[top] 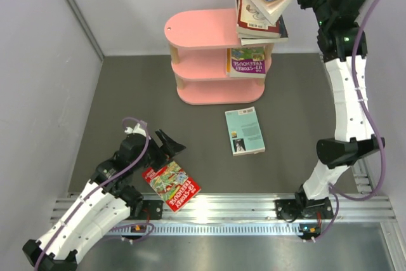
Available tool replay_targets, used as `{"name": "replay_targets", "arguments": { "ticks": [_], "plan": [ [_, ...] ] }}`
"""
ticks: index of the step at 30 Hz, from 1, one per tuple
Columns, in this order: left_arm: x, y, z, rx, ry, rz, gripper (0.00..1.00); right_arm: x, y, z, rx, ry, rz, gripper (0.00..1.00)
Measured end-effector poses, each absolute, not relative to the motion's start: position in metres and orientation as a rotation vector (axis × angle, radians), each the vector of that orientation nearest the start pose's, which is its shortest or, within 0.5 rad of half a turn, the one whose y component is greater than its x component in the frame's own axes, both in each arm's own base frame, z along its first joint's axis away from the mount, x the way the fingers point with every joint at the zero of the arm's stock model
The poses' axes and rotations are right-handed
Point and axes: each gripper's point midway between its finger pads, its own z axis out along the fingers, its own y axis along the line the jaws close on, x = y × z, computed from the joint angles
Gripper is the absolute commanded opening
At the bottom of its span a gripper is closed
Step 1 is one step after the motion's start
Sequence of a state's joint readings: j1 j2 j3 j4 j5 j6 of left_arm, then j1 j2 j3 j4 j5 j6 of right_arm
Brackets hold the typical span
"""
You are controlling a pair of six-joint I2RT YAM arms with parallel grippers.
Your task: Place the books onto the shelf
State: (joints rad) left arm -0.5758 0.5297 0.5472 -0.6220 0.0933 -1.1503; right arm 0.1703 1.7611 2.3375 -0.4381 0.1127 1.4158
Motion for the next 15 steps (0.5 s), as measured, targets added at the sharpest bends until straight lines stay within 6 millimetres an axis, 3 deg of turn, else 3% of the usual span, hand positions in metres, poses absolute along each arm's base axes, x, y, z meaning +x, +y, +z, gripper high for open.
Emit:
{"name": "replay_targets", "arguments": {
  "ticks": [7, 11, 15],
  "plan": [
    [0.155, -0.169, 0.162, -0.609, 2.312, -1.039, 0.91, 0.438, 0.086, 0.602, 0.998, 1.152, 1.021, 0.0],
    [0.149, -0.166, 0.17, -0.604, 2.308, -1.048, 0.91, 0.428, 0.1, 0.604, 0.996, 1.143, 0.998, 0.0],
    [0.144, -0.164, 0.175, -0.6, 2.311, -1.055, 0.91, 0.434, 0.117, 0.592, 1.01, 1.165, 0.966, 0.0]
  ]
}}
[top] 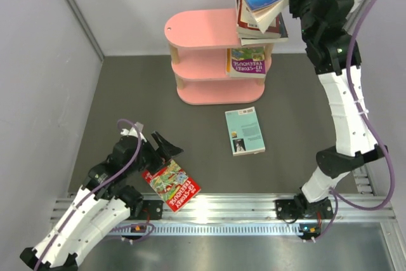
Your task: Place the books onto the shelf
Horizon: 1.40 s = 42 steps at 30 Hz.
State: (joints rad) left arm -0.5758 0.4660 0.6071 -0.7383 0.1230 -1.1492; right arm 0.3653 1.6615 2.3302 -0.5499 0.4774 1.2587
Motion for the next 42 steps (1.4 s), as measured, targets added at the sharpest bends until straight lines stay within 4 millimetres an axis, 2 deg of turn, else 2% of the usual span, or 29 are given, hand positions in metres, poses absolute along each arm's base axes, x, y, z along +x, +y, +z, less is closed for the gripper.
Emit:
{"name": "replay_targets", "arguments": {
  "ticks": [8, 11, 17, 25, 29, 37, 42],
  "plan": [
    [0.134, -0.157, 0.192, -0.583, 2.3, -1.057, 0.92, 0.477, 0.134, 0.542, 1.072, 1.216, 0.825, 0.0],
    [0.129, -0.153, 0.192, -0.586, 2.295, -1.052, 0.92, 0.48, 0.14, 0.526, 1.081, 1.238, 0.774, 0.0],
    [0.124, -0.149, 0.193, -0.583, 2.283, -1.06, 0.92, 0.47, 0.153, 0.52, 1.061, 1.252, 0.754, 0.0],
    [0.124, -0.15, 0.19, -0.582, 2.294, -1.053, 0.92, 0.46, 0.141, 0.523, 1.064, 1.233, 0.711, 0.0],
    [0.124, -0.15, 0.188, -0.577, 2.302, -1.045, 0.92, 0.463, 0.136, 0.52, 1.086, 1.215, 0.732, 0.0],
    [0.125, -0.149, 0.187, -0.573, 2.305, -1.038, 0.92, 0.478, 0.128, 0.487, 1.216, 1.105, 0.87, 0.0],
    [0.123, -0.147, 0.185, -0.577, 2.314, -1.026, 0.93, 0.478, 0.125, 0.489, 1.241, 1.055, 0.911, 0.01]
  ]
}}
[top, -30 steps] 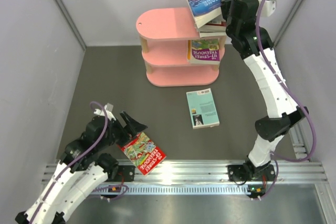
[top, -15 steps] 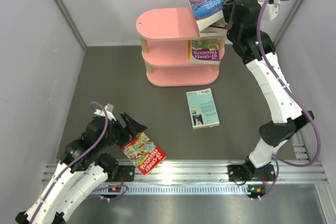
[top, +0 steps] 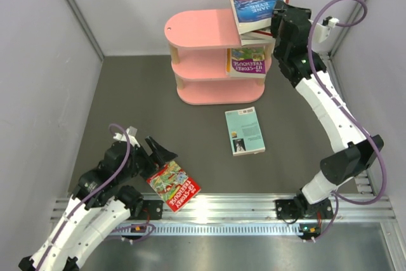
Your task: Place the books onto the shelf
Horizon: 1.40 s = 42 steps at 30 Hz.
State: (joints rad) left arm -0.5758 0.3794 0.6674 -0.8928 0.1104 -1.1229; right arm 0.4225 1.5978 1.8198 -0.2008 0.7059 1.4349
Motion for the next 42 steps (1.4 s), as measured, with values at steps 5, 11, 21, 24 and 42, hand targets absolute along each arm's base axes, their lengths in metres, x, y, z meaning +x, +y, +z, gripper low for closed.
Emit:
{"name": "replay_targets", "arguments": {
  "ticks": [5, 11, 21, 24, 42],
  "plan": [
    [0.122, -0.145, 0.185, -0.58, 2.302, -1.023, 0.93, 0.479, 0.121, 0.489, 1.247, 1.048, 0.913, 0.35],
    [0.124, -0.144, 0.185, -0.586, 2.295, -1.01, 0.93, 0.479, 0.113, 0.505, 1.244, 0.99, 0.959, 0.73],
    [0.126, -0.145, 0.18, -0.596, 2.321, -0.989, 0.93, 0.472, 0.093, 0.524, 1.216, 0.993, 0.918, 1.0],
    [0.127, -0.145, 0.18, -0.597, 2.325, -0.985, 0.93, 0.466, 0.087, 0.536, 1.187, 1.013, 0.874, 1.0],
    [0.134, -0.15, 0.179, -0.594, 2.335, -0.977, 0.93, 0.469, 0.081, 0.555, 1.017, 1.152, 0.716, 1.0]
  ]
}}
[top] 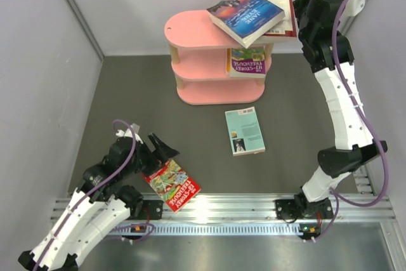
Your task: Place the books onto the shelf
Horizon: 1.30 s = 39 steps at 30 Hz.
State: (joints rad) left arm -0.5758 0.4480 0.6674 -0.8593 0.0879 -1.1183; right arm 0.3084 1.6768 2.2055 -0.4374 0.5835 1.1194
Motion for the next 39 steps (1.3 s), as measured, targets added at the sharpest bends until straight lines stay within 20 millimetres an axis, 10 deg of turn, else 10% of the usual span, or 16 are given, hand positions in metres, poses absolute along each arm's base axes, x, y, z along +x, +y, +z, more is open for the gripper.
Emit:
{"name": "replay_targets", "arguments": {
  "ticks": [11, 18, 28, 33, 39],
  "plan": [
    [0.14, -0.152, 0.176, -0.579, 2.37, -0.933, 0.95, 0.467, 0.016, 0.511, 1.086, 1.18, 0.566, 1.0],
    [0.172, -0.169, 0.222, -0.489, 2.332, -0.92, 0.97, 0.455, -0.032, 0.502, 1.073, 1.172, 0.588, 1.0],
    [0.231, -0.214, 0.258, -0.371, 2.301, -0.966, 0.95, 0.455, -0.013, 0.49, 0.931, 1.301, 0.7, 1.0],
    [0.251, -0.239, 0.269, -0.327, 2.296, -1.03, 0.92, 0.422, -0.007, 0.454, 0.904, 1.392, 0.661, 1.0],
    [0.295, -0.275, 0.301, -0.28, 2.238, -1.095, 0.94, 0.381, -0.006, 0.459, 0.814, 1.384, 0.625, 1.0]
  ]
}}
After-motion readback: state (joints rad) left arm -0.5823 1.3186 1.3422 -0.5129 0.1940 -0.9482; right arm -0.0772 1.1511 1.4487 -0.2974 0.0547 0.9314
